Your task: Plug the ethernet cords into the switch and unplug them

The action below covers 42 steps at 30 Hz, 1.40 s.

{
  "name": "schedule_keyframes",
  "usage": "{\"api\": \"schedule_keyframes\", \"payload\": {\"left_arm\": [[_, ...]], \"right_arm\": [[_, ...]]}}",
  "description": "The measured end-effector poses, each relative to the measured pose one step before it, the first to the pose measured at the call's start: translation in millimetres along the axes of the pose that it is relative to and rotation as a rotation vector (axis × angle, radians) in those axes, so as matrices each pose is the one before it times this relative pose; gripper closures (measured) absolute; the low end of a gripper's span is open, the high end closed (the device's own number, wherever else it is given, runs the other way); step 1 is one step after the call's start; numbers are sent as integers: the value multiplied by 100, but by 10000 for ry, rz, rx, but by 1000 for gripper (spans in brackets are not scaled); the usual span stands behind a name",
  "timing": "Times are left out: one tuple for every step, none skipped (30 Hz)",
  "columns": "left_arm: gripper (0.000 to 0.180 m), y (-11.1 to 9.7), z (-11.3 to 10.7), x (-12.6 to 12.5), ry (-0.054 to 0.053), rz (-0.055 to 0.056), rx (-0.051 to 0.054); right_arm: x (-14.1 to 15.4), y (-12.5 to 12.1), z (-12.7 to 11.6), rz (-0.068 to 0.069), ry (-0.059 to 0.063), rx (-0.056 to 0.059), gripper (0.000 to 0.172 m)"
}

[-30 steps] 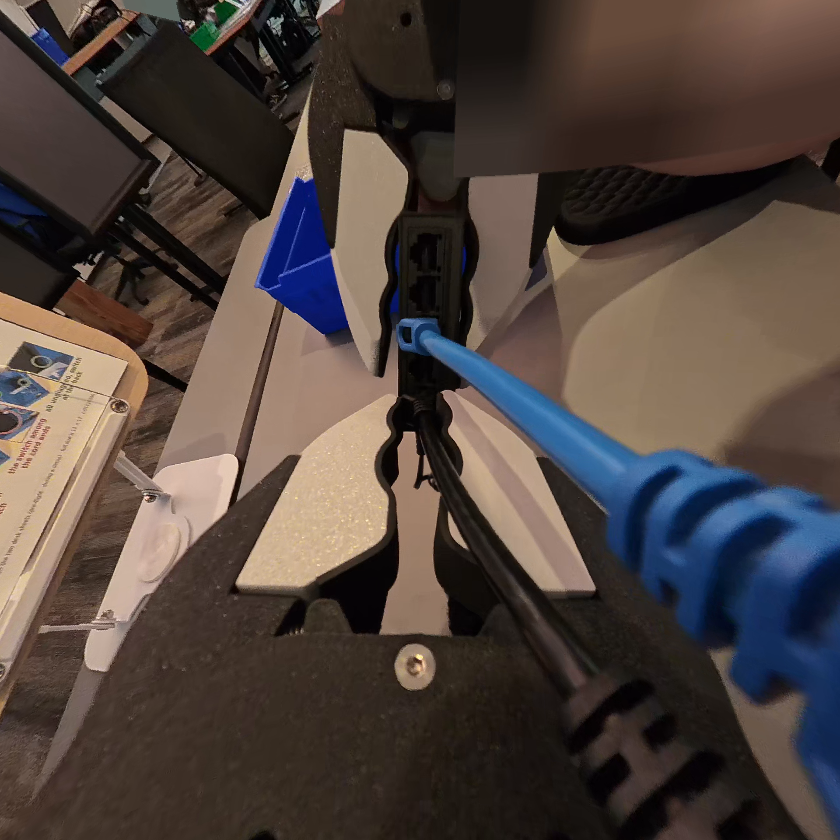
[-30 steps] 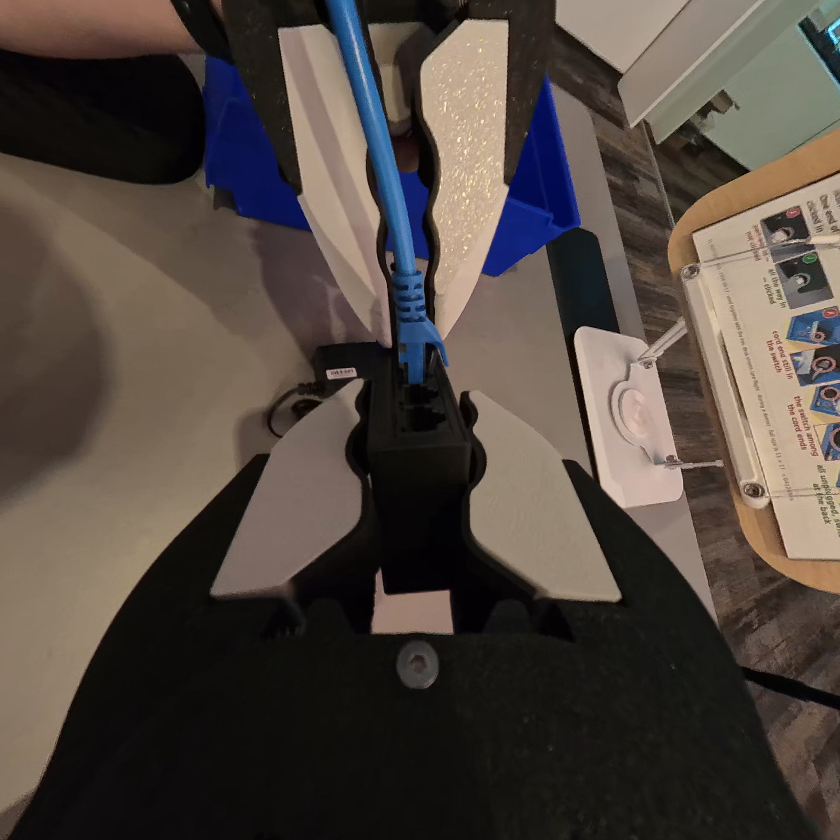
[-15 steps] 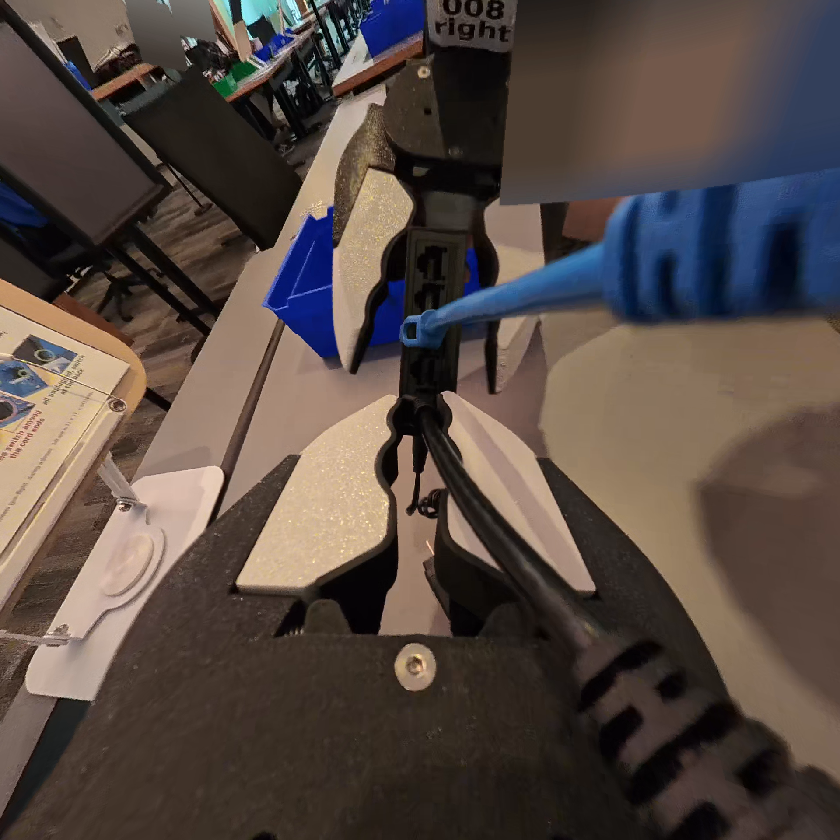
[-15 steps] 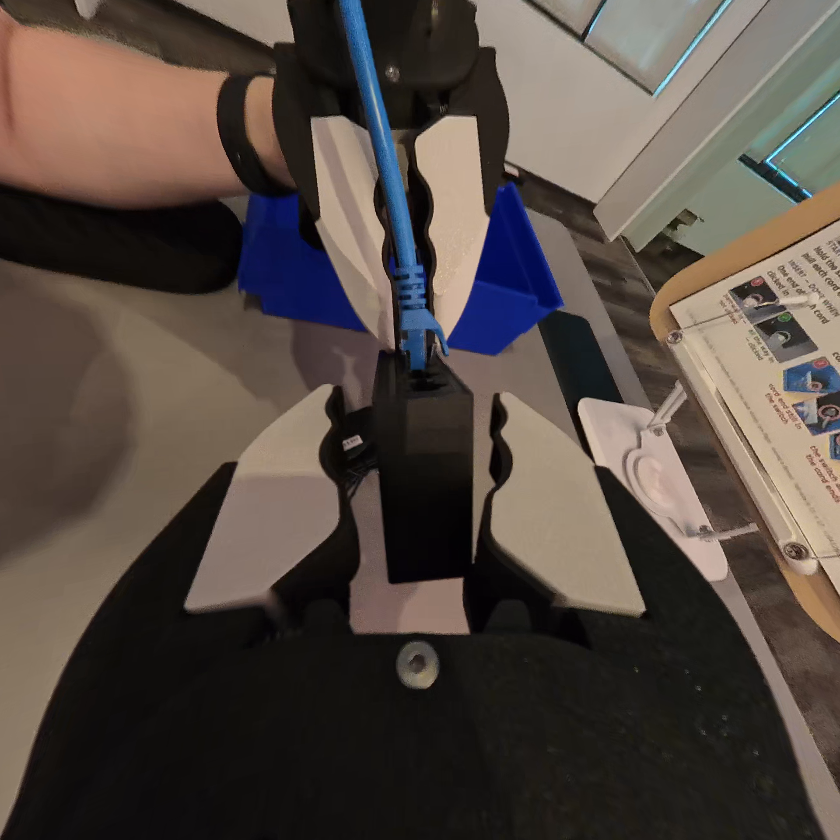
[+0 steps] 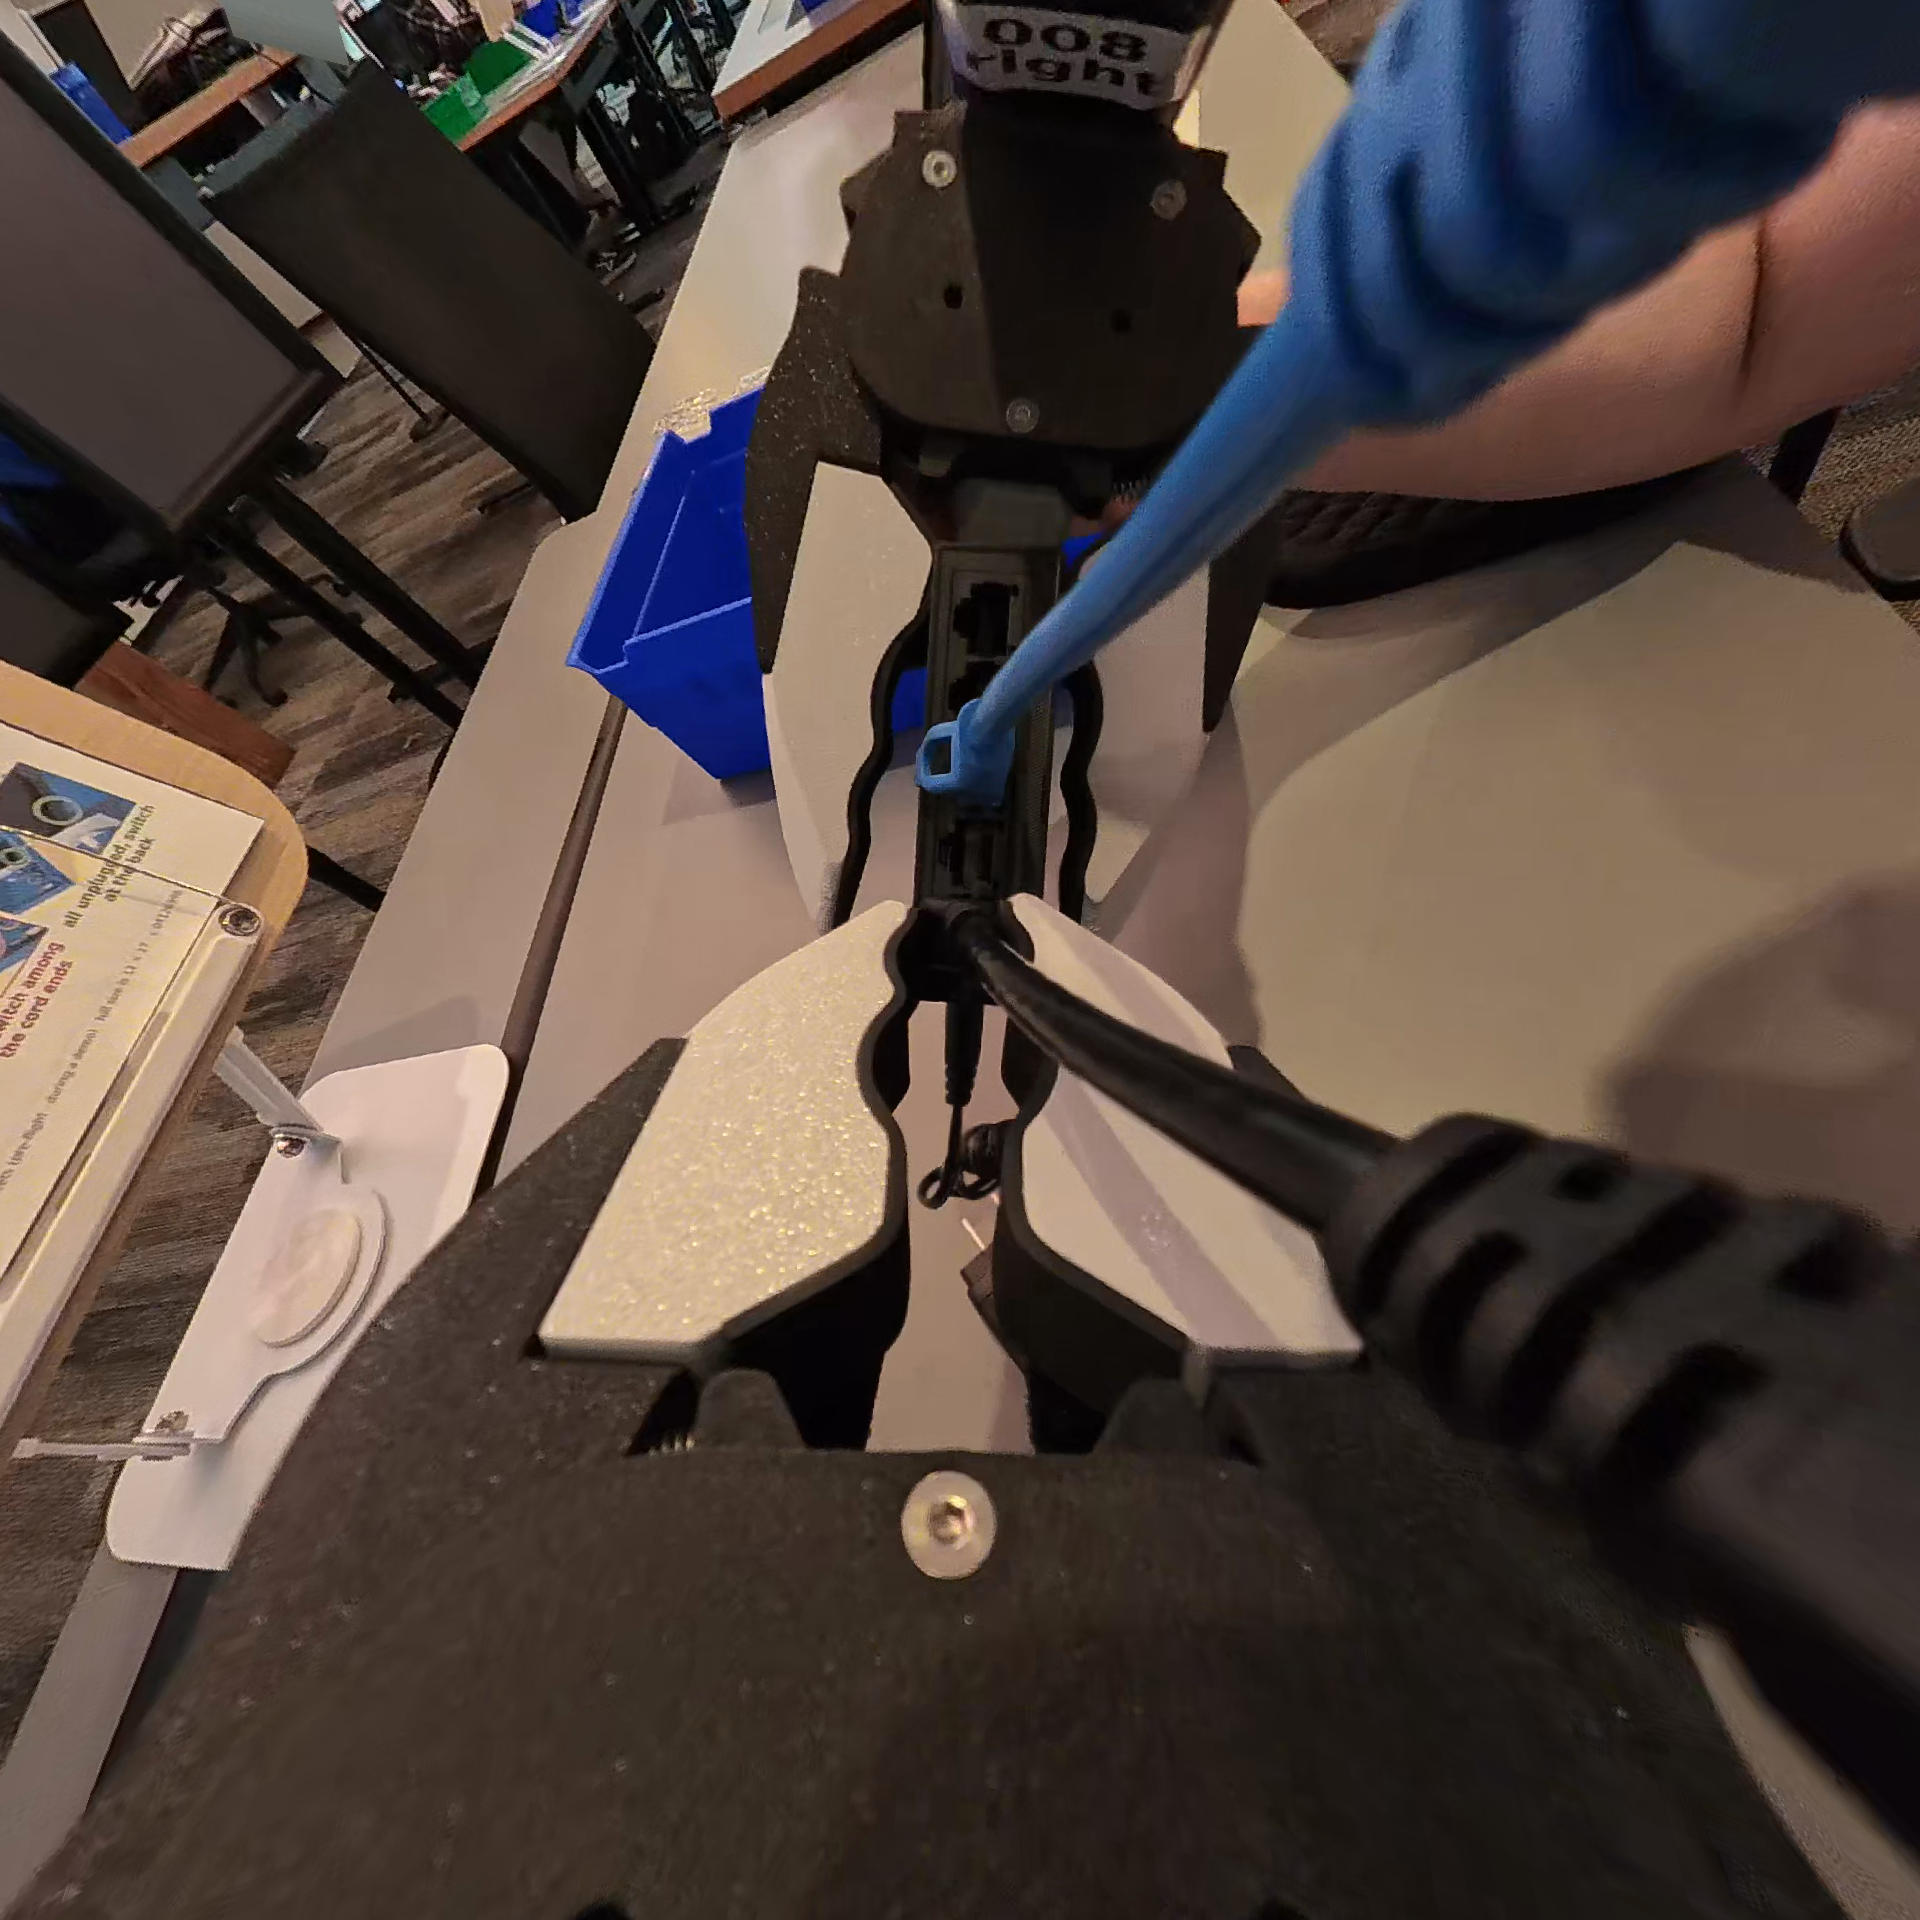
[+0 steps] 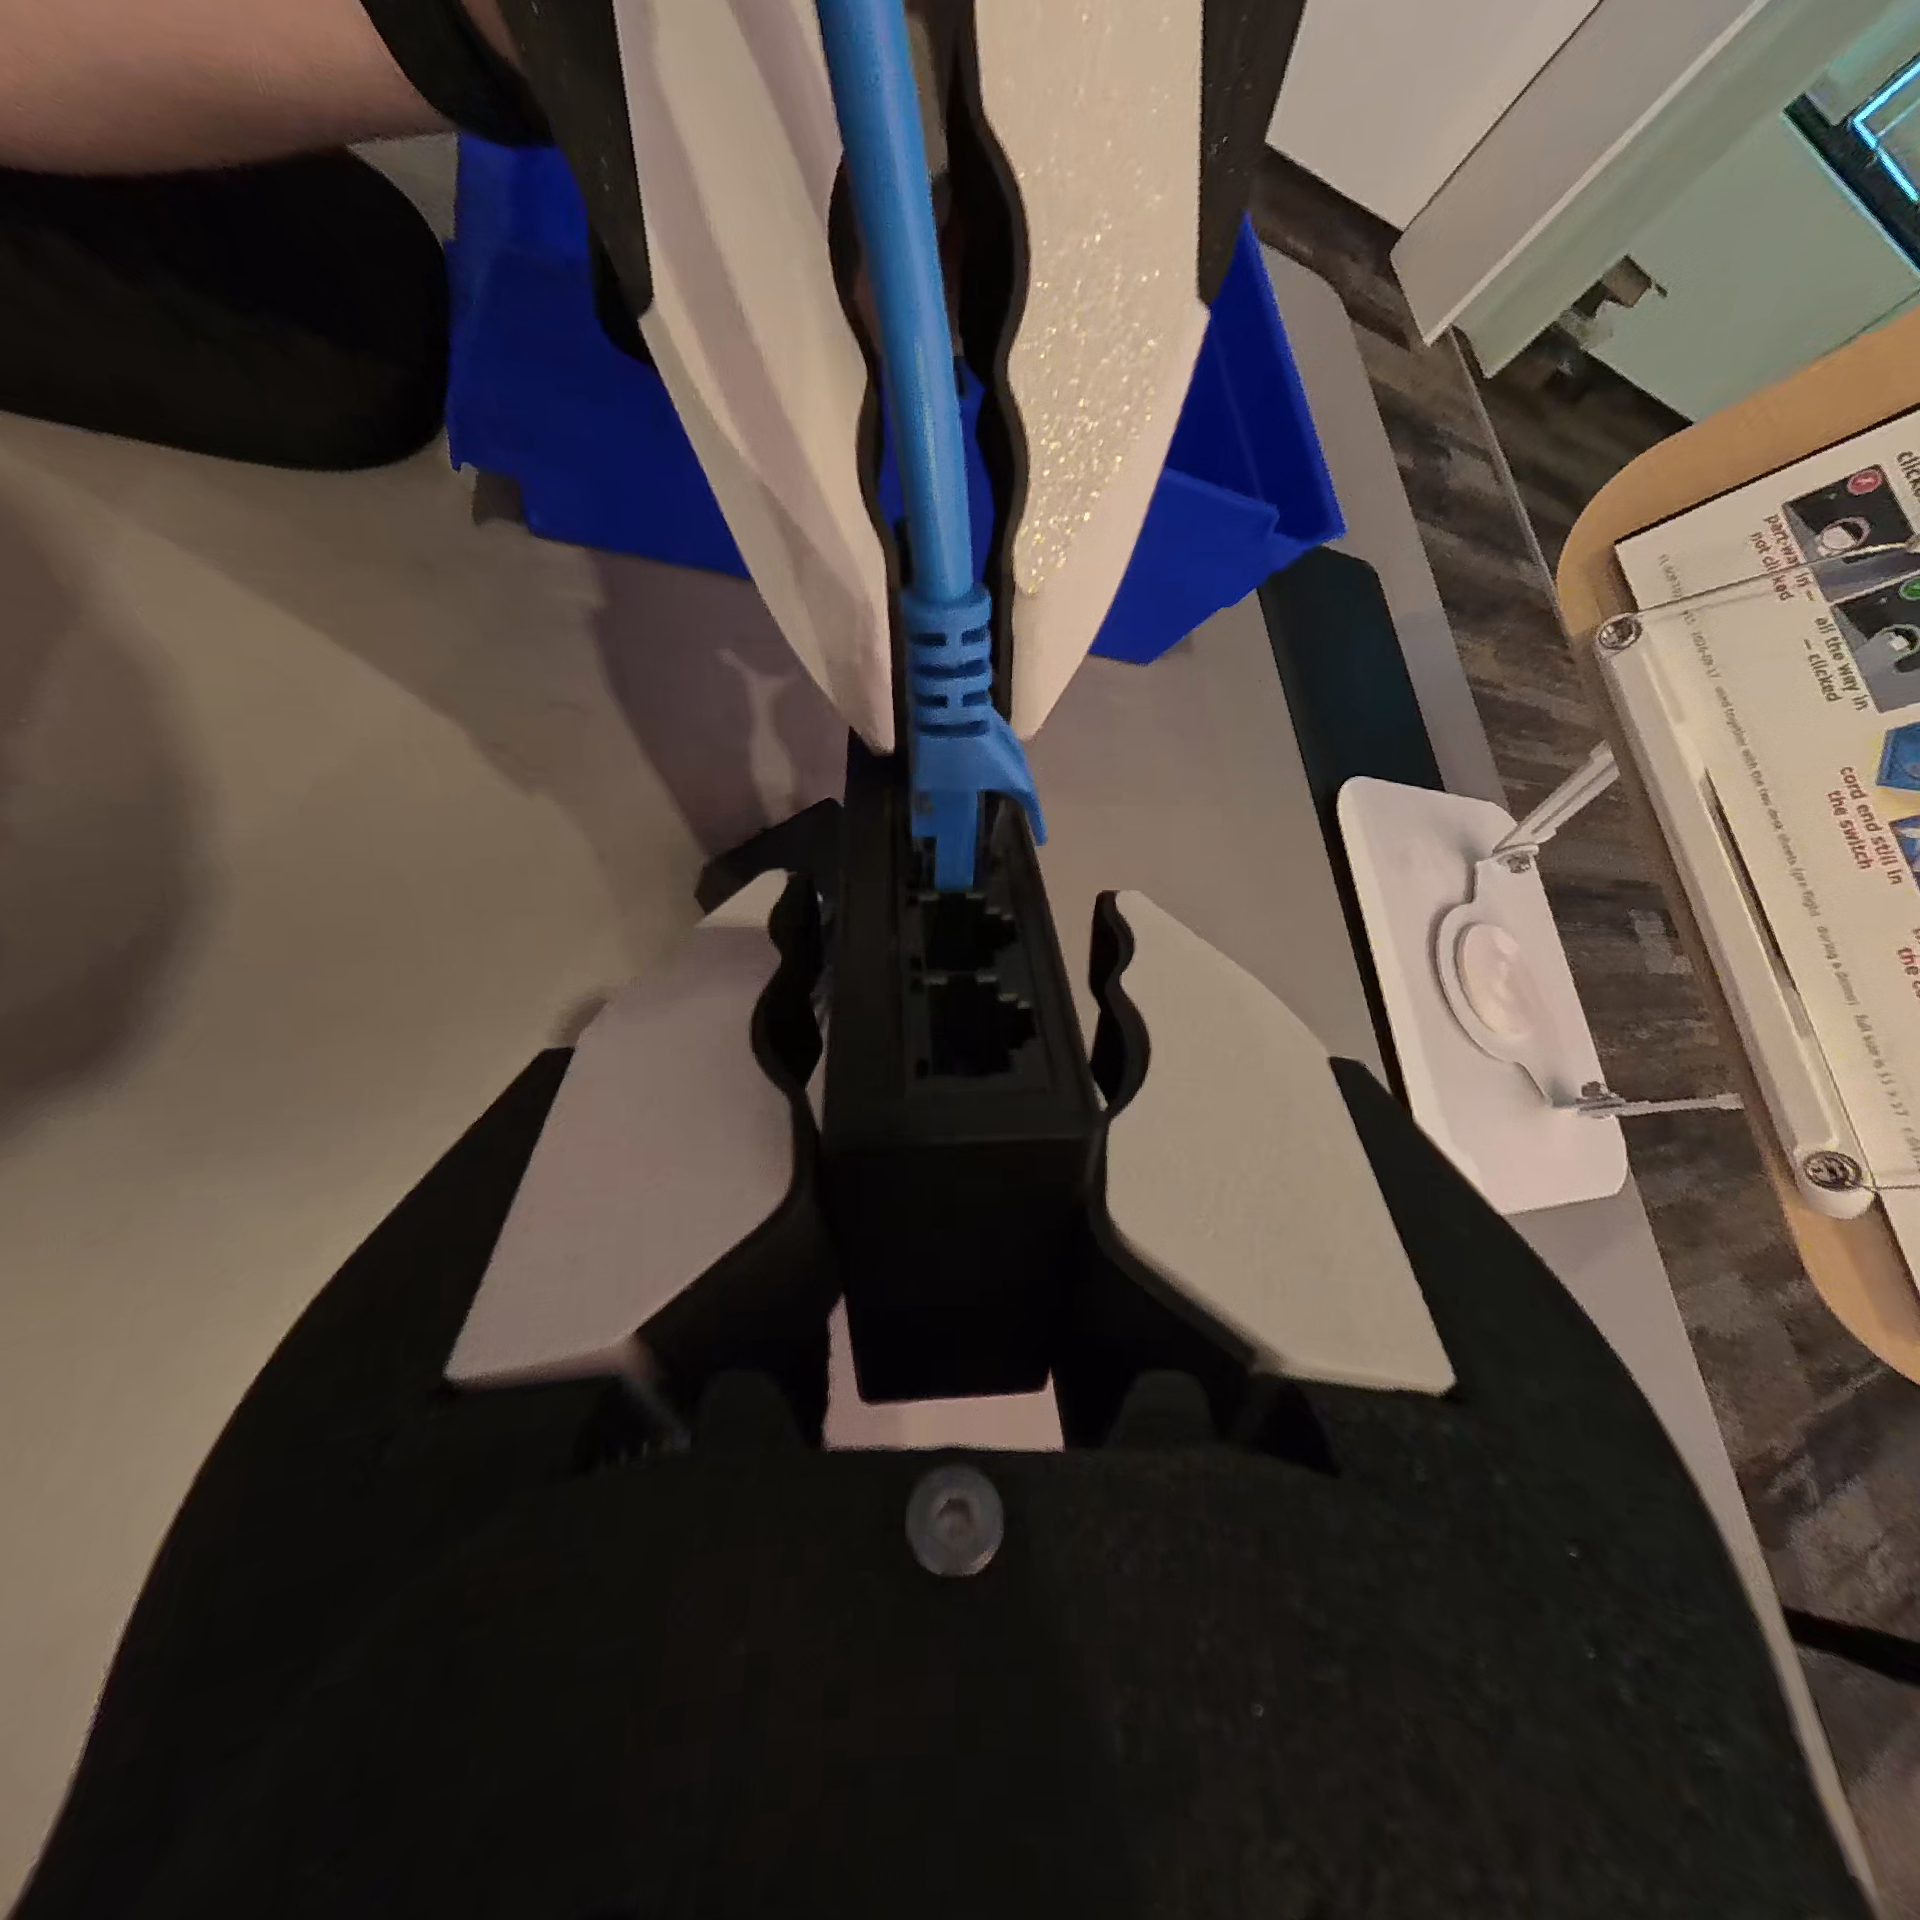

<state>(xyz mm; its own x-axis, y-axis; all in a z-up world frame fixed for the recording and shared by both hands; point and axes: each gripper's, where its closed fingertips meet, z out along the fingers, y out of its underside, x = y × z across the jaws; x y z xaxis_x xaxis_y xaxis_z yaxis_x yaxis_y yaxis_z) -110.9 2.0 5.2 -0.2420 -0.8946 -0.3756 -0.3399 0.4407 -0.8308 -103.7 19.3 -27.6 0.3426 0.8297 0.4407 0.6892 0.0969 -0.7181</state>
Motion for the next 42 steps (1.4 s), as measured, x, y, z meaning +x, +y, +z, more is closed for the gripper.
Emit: {"api": "schedule_keyframes", "payload": {"left_arm": [[168,-48,-26,84,65,-10,4],[168,-96,22,57,23,6,50],[168,-132,56,-30,-44,-1,73],[168,-123,27,-69,-46,-19,75],[168,-98,-51,-108,-33,-53,74],[168,-26,-115,-123,-31,-45,47],[168,47,-141,-156,-56,-9,-4],[168,95,-143,-160,-74,8,-54],[168,35,-84,-39,-27,18,-38],[168,-137,-48,59,12,20,63],[168,-290,-1,96,28,-12,150],[168,-323,1,100,56,-34,180],[168,-309,-37,171,112,-30,180],[168,-213,-47,28,11,-13,111],[168,-150,-61,8,-22,22,69],[168,-192,-31,68,18,0,90],[168,-356,4,148,51,-4,175],[168,-158,-21,107,26,23,36],[168,-49,-50,10,-1,34,-5],[168,-66,-52,11,13,-1,39],[168,-93,-17,-14,0,-56,92],[168,-91,6,32,34,-60,94],[168,-55,61,93,48,-32,61],[168,23,92,52,15,-33,-11],[168,92,80,7,0,-23,-54],[168,102,58,-53,-36,-7,-67],[168,106,32,-123,-76,-5,-68],[168,144,-7,-74,-37,34,-81],[168,178,-64,-22,19,35,-98],[168,186,-114,2,25,79,-140],[168,242,-107,59,18,158,-237],[168,316,-67,79,5,201,-295],[168,262,-51,23,-25,181,-240],[168,230,-11,17,-4,82,-190],[168,216,10,80,31,48,-158],[168,210,28,36,-32,148,-160],[168,242,44,-3,-67,172,-200],[168,276,52,48,-7,87,-238],[168,191,-12,55,-26,144,-181],[168,55,-64,64,-16,150,-97],[168,33,-38,50,23,31,-60],[168,-25,-56,-19,-30,51,14]], "right_arm": [[-127,-313,-47,42,-131,216,121],[-159,-390,-133,-27,-153,328,121],[18,-437,-179,-129,-21,396,120],[112,-337,-134,-66,45,292,120],[200,-175,-105,61,115,109,120],[168,-171,-116,46,100,66,121],[124,-273,-234,-38,75,133,120],[144,-195,-348,-89,61,83,120],[236,-64,-409,-23,86,-17,121],[105,-107,-408,22,-28,46,122],[-237,-329,-358,23,-235,204,126],[-584,-502,-299,-68,-392,359,134],[-151,-471,-195,-83,-68,347,140],[76,-307,-93,-21,58,231,141],[5,-107,-23,145,-60,58,142],[-51,-70,-25,104,-80,-11,142],[-184,-34,56,50,-109,-53,141],[-214,73,63,17,-79,-151,141],[76,-72,-22,-66,115,-39,141],[-15,-83,1,-12,45,-44,141],[22,-80,-45,-22,42,-34,141],[-33,-64,-53,-50,1,16,141],[-219,28,-51,-21,-158,-21,140],[-157,59,-16,91,-152,-49,140],[42,164,-2,44,2,-83,140],[102,187,29,-38,81,-100,141],[190,176,44,-125,215,-141,141],[108,157,87,-167,239,-168,141],[-32,132,147,-47,97,-167,141],[-47,87,189,6,10,-31,141],[-101,135,227,0,-19,5,141],[-155,179,239,-36,-42,-81,141],[-8,169,198,-118,79,-109,141],[-49,155,157,-41,7,-129,141],[-58,153,113,-74,-12,-108,141],[-59,165,117,-62,8,-94,141],[29,195,144,-61,61,-121,141],[-34,228,159,-107,43,-152,141],[-76,133,145,-4,-11,-78,141],[-19,4,67,-13,12,5,141],[-93,55,20,4,-59,-94,141],[56,-5,-8,-115,104,-80,141]]}}
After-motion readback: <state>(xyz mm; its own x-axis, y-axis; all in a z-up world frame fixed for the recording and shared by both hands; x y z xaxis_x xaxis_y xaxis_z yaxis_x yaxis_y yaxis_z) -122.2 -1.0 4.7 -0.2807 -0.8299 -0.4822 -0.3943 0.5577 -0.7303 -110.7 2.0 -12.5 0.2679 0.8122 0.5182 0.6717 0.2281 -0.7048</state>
